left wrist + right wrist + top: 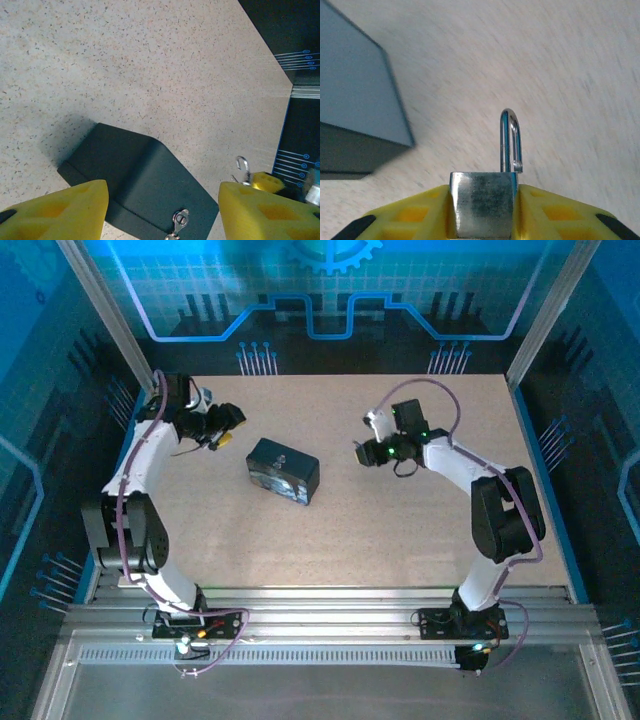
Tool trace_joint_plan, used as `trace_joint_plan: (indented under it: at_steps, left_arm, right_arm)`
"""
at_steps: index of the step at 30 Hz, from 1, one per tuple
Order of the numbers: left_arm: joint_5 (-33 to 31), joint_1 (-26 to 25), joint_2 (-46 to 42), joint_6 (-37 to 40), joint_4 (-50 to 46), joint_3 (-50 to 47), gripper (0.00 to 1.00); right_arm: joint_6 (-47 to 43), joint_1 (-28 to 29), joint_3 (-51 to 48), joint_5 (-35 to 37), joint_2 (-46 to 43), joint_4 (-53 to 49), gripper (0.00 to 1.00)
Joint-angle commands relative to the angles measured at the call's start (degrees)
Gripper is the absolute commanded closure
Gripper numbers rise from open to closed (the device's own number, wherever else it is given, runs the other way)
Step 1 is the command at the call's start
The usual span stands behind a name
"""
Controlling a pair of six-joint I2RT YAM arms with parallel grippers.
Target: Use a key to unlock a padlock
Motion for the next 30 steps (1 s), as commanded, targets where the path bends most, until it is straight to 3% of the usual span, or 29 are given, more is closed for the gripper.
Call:
trace_joint_plan:
  at_steps: [1,5,9,12,19,20,21,25,30]
  left_arm:
    - [-0.62,0.49,-2.03,-0.44,0.02,-1.25,0.39]
    - [-1.12,0.44,-2.85,-0.18,-0.83,-1.28,0.39]
    - [-1.64,0.58,-4.07,0.7,-2.03,-1.01,0.39]
    - [-1.65,0.94,-5.0,0.94,-2.6,-0.84,0.39]
    - [-3.63,1.15,-5.42,1.08,-4.51,-3.1,0.37]
    - [-4.16,1.18,-5.59,0.97,-4.52,-3.97,0.37]
    - [-4.53,1.16,-5.82,0.92,-4.55,-4.64,0.36]
    - [-5.1,1.23,-6.79,0.97,-4.71,-6.7,0.36]
    - [-5.28,1.6,-7.58,1.28,-5.45,-6.86,0.36]
  right_arm:
    - [7.16,-1.75,-3.36,4.53,-1.04,3.07,0.61]
    - [11.2,-4.3,-7.07,5.16,-0.26,3.79,0.6]
    - [12.34,-4.62,-8.08,5.48,-0.39,2.96,0.5]
    - [12.18,-4.61,-8.0,3.67,-2.62,3.02,0.48]
    - [3.83,4.6,-2.66,0.71,-9.16,1.9,0.34]
    - [2.31,6.45,-1.69,-0.67,-8.78,2.29,0.23]
    - [0.97,7.76,-0.87,-2.11,-8.24,2.77,0.02]
    - [-2.97,11.64,2.23,-7.56,-5.26,7.03,0.0]
    - [-8.33,15.59,11.97,-6.11,2.2,1.78,0.0]
